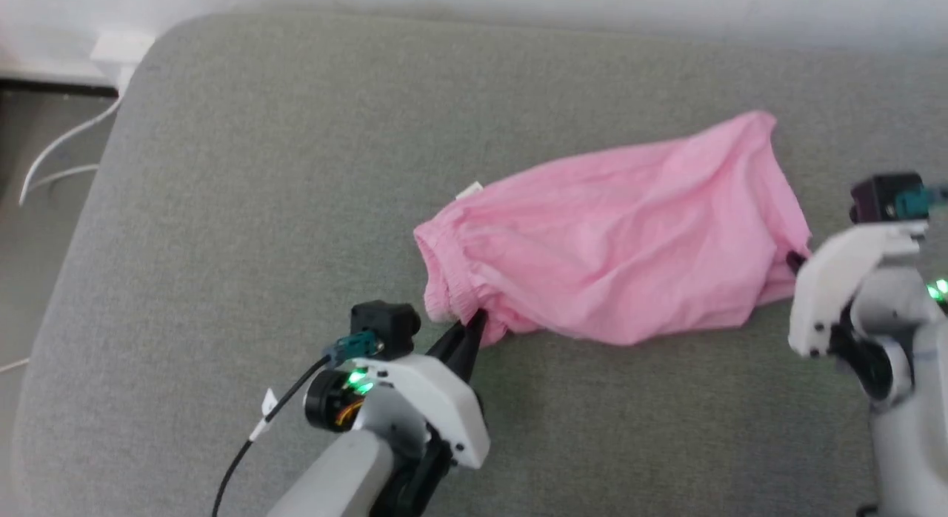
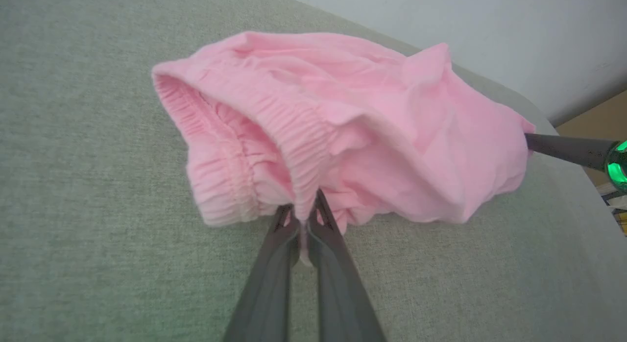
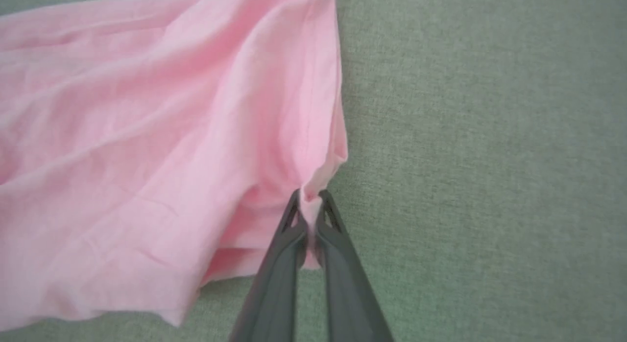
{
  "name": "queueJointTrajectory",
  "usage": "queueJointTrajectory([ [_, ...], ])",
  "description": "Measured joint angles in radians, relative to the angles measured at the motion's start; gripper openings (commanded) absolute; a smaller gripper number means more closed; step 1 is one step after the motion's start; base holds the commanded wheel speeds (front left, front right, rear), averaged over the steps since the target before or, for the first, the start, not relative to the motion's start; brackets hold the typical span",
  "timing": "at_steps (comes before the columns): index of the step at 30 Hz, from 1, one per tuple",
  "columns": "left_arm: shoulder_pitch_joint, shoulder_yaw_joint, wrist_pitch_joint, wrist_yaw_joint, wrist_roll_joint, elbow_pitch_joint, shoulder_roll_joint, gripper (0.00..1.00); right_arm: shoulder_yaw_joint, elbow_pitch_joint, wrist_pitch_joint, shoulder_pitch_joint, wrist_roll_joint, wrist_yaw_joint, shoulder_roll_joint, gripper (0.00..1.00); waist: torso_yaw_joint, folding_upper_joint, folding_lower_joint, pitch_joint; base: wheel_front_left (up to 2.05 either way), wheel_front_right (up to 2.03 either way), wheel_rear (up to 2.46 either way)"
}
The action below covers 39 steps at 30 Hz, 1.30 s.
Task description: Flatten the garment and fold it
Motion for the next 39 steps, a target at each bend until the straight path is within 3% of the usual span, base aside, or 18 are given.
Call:
queueJointTrajectory([
  [7, 0.087, -0.027, 0.118, -0.005, -0.010, -0.111, 0.106, 0.00, -0.078, -0.286, 0.024, 0.278, 0.051, 0.000, 0.055, 0.00, -0.028, 0.0000, -0.0002, -0.061, 0.00, 0.00, 0.00],
  [13, 0.164, -0.041, 0.183, 0.005, -0.021, -0.170, 0.175, 0.00, -0.121, -0.364, 0.012, 0.456, 0.077, 0.000, 0.096, 0.00, -0.058, 0.0000, -0.0002, -0.086, 0.00, 0.00, 0.00],
  [14, 0.173, -0.044, 0.186, 0.005, -0.025, -0.173, 0.177, 0.14, -0.121, -0.360, 0.002, 0.474, 0.078, 0.000, 0.098, 0.00, -0.062, 0.0000, -0.0002, -0.089, 0.00, 0.00, 0.00],
  [15, 0.180, -0.048, 0.191, 0.005, -0.027, -0.174, 0.178, 0.47, -0.124, -0.354, -0.016, 0.487, 0.085, 0.000, 0.100, 0.20, -0.065, 0.0000, -0.0002, -0.091, 0.00, 0.00, 0.00],
  [16, 0.187, -0.050, 0.191, 0.005, -0.030, -0.174, 0.176, 0.95, -0.127, -0.340, -0.036, 0.494, 0.101, 0.000, 0.100, 0.44, -0.068, 0.0000, -0.0002, -0.093, 0.00, 0.00, 0.00],
  [17, 0.193, -0.051, 0.190, 0.005, -0.030, -0.175, 0.175, 1.00, -0.127, -0.323, -0.054, 0.498, 0.113, 0.000, 0.100, 1.00, -0.070, 0.0000, -0.0002, -0.095, 0.00, 0.00, 0.00],
  [24, 0.222, -0.029, 0.110, 0.014, -0.045, -0.171, 0.151, 1.00, -0.143, -0.266, -0.230, 0.499, 0.159, -0.001, 0.098, 1.00, -0.073, 0.0000, -0.0001, -0.115, 0.00, 0.00, 0.00],
  [28, 0.240, 0.047, -0.022, 0.060, -0.045, -0.180, 0.141, 1.00, -0.151, -0.276, -0.315, 0.479, 0.118, -0.001, 0.098, 1.00, -0.069, 0.0000, -0.0001, -0.127, 0.00, 0.00, 0.00],
  [34, 0.231, 0.136, -0.258, 0.086, 0.031, -0.175, 0.136, 1.00, -0.142, -0.226, -0.396, 0.421, 0.078, -0.001, 0.070, 1.00, -0.060, 0.0000, -0.0001, -0.130, 0.00, 0.00, 0.00],
  [39, 0.171, 0.202, -0.303, 0.075, 0.143, -0.126, 0.123, 1.00, -0.119, -0.123, -0.394, 0.363, 0.077, -0.001, 0.031, 1.00, -0.049, 0.0000, 0.0000, -0.116, 0.00, 0.00, 0.00],
])
